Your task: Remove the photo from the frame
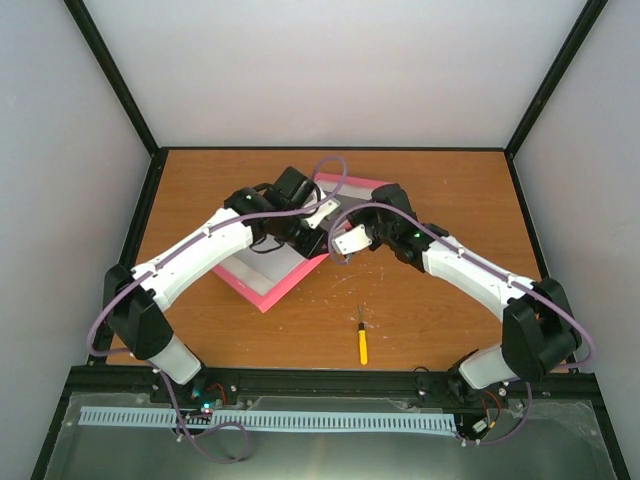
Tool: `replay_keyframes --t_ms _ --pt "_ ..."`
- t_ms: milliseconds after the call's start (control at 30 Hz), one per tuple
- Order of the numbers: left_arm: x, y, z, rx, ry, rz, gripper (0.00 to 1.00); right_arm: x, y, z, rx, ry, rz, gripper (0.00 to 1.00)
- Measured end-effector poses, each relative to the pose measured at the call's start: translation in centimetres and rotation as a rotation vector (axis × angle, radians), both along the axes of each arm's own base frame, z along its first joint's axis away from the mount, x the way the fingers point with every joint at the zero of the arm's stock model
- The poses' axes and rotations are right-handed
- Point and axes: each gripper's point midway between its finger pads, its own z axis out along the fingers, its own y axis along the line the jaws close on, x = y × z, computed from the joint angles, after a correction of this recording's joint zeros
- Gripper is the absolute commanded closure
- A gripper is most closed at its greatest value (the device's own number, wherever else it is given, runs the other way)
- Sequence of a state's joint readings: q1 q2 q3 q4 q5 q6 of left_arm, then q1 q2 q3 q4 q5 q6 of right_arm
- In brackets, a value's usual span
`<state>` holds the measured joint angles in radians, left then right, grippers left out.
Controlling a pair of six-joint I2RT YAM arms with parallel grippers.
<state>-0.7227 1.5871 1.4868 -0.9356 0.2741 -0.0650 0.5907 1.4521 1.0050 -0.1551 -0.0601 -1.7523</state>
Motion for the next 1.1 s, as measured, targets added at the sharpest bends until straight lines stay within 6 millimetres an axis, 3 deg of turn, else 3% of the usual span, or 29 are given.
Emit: replay_keyframes --t_ms 100,133,200,300,467,767,933,1100 --pt "0.5 0.6 1.5 0.019 -0.050 0.022 0.18 -0.2 -0.1 0.6 0.000 0.018 -0.004 0.96" --pt "0.8 1.0 2.5 0.021 -0.075 0.039 0.13 -0.4 -0.3 0.5 -0.003 0.033 -0.012 0.97" --pt "1.8 1.3 5.4 -0.012 -0.150 0.080 0.10 -0.9 -0.8 0.3 -0.012 0.064 -0.025 0.97" --pt "2.7 1.6 12.4 -0.127 -0.323 0.137 0.10 -1.6 -0.9 1.2 -0.020 0.090 -0.027 0.97" --pt "2.2 4.3 19.9 -0.223 -0.502 0.233 0.10 -2.9 -1.8 3.9 -0.037 0.156 -0.055 0.97" --pt "0.0 8.6 25.1 -0.280 -0.652 0.325 0.10 -4.3 -4.8 9.1 -0.001 0.342 -0.253 0.97" --pt "-0.7 10.4 27.5 -0.306 -0.739 0.363 0.10 -2.8 -6.1 12.2 0.075 0.430 -0.395 0.97" --pt "-0.2 10.7 27.3 -0.292 -0.760 0.384 0.10 -0.4 -7.6 14.3 0.183 0.501 -0.550 0.97"
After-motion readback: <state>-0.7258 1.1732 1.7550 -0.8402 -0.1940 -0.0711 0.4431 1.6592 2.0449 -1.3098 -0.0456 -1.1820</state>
